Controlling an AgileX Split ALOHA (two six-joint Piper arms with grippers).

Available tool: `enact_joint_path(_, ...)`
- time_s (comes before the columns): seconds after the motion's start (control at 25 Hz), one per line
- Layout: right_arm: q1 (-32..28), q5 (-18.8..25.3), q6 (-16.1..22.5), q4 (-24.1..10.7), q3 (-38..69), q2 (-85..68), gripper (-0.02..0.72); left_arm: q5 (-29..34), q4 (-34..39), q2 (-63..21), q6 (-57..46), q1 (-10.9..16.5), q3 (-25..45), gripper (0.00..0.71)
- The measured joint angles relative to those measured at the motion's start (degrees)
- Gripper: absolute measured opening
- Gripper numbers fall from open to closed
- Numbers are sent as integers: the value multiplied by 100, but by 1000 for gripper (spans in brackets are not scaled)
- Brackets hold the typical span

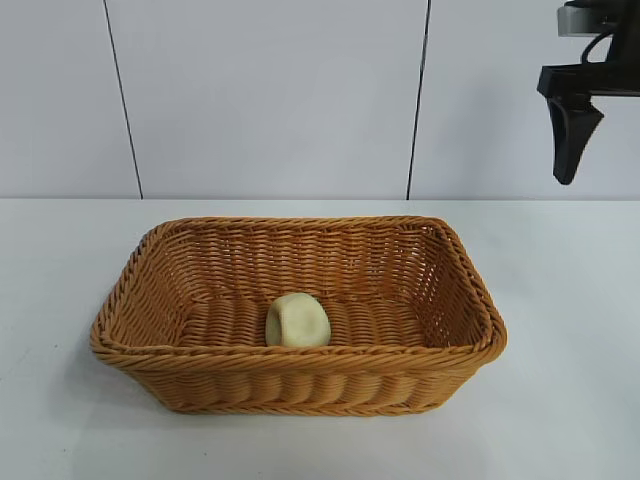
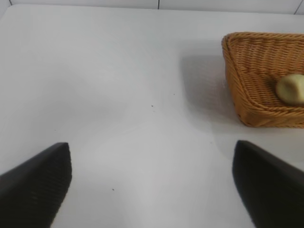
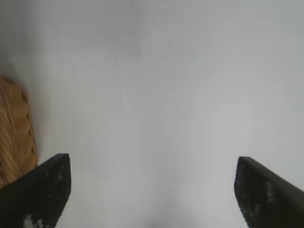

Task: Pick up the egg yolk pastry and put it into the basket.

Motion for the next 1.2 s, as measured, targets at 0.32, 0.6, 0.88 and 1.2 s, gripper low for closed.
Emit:
enact_joint_path(0.32, 22, -8, 29, 0, 2406, -2190, 670, 0, 0, 0, 0, 0, 0, 664)
enact_joint_path(0.6, 22, -666, -263, 0, 4234, -4316, 670, 0, 0, 0, 0, 0, 0, 664)
enact_joint_path(0.88, 22, -986, -557, 0, 5274, -6284, 670, 0, 0, 0, 0, 0, 0, 664)
enact_joint_path(1.2, 22, -1099, -572, 0, 5352, -8118, 670, 0, 5, 0, 0, 0, 0, 664)
